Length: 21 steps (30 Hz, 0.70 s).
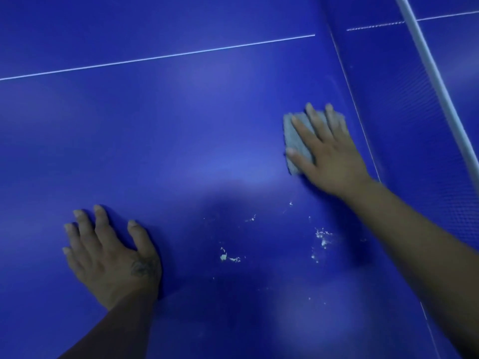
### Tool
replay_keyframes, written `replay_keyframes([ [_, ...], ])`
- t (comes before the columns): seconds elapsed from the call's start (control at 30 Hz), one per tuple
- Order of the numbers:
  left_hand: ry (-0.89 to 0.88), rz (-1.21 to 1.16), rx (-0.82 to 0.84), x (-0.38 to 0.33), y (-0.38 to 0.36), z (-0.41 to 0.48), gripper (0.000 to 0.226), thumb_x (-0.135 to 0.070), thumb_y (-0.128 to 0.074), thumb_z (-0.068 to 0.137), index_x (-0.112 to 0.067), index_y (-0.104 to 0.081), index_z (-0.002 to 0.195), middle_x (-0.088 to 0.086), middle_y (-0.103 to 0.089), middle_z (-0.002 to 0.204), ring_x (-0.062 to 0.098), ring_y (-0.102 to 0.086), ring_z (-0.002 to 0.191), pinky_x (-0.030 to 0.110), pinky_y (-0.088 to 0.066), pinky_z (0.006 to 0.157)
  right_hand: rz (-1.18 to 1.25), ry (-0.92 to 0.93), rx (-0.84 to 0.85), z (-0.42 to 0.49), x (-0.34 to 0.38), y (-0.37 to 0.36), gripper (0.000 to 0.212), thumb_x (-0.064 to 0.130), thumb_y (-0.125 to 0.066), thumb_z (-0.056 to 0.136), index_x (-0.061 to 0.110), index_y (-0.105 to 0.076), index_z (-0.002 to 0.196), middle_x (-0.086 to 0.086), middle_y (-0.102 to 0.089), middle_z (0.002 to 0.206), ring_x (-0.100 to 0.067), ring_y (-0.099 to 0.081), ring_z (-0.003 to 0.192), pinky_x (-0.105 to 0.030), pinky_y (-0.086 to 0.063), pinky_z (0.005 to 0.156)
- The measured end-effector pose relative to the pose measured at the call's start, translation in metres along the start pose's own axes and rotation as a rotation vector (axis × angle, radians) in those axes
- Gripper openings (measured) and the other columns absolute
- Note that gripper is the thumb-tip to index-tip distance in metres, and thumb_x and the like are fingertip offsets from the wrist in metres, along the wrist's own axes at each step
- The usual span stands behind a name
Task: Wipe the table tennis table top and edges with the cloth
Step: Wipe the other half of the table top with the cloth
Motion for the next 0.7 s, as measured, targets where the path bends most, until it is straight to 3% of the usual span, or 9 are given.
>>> replay_keyframes([
  [0.13,-0.009,-0.001,-0.007,0.002,-0.002,0.0,0.067,-0.045,-0.044,0.106,-0.013,-0.038,0.165,0.011,-0.027,0.177,0.032,-0.019,0.165,0.054,-0.01,0.134,-0.018,0.067,0.075,0.095,-0.002,0.012,0.08,0.073,-0.025,0.103,0.031,-0.022,0.17,-0.001,-0.012,0.179,-0.039,-0.001,0.165,-0.059,-0.003,0.132],
  [0.27,-0.022,-0.001,-0.013,0.003,-0.002,0.001,0.067,-0.044,-0.045,0.106,-0.013,-0.038,0.165,0.012,-0.028,0.176,0.033,-0.02,0.165,0.055,-0.011,0.134,0.071,-0.037,0.105,0.123,-0.024,0.022,0.08,0.079,-0.023,0.1,0.041,-0.014,0.169,0.008,-0.006,0.18,-0.036,0.009,0.165,-0.055,0.002,0.133],
  [0.57,0.002,0.0,0.016,0.0,0.002,0.001,0.068,-0.043,-0.045,0.105,-0.011,-0.038,0.165,0.014,-0.028,0.176,0.035,-0.021,0.164,0.056,-0.012,0.133,0.006,-0.147,-0.108,-0.009,-0.031,-0.002,0.072,0.061,-0.035,0.109,0.022,-0.028,0.169,-0.005,-0.021,0.177,-0.042,-0.01,0.164,-0.06,-0.014,0.132],
  [0.7,0.014,-0.014,0.027,-0.003,0.006,0.0,0.068,-0.043,-0.045,0.105,-0.011,-0.039,0.165,0.014,-0.028,0.176,0.034,-0.02,0.165,0.055,-0.01,0.134,0.022,-0.191,-0.104,-0.093,0.0,-0.015,0.073,0.06,-0.035,0.109,0.024,-0.022,0.171,-0.002,-0.016,0.179,-0.038,-0.005,0.165,-0.06,-0.017,0.131],
])
Point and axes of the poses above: each hand's wrist, its own z-axis towards the middle knuckle, its own y-axis out of the back of the hand, x = y × z, the point moved 1 cm from there along z, towards the middle knuckle
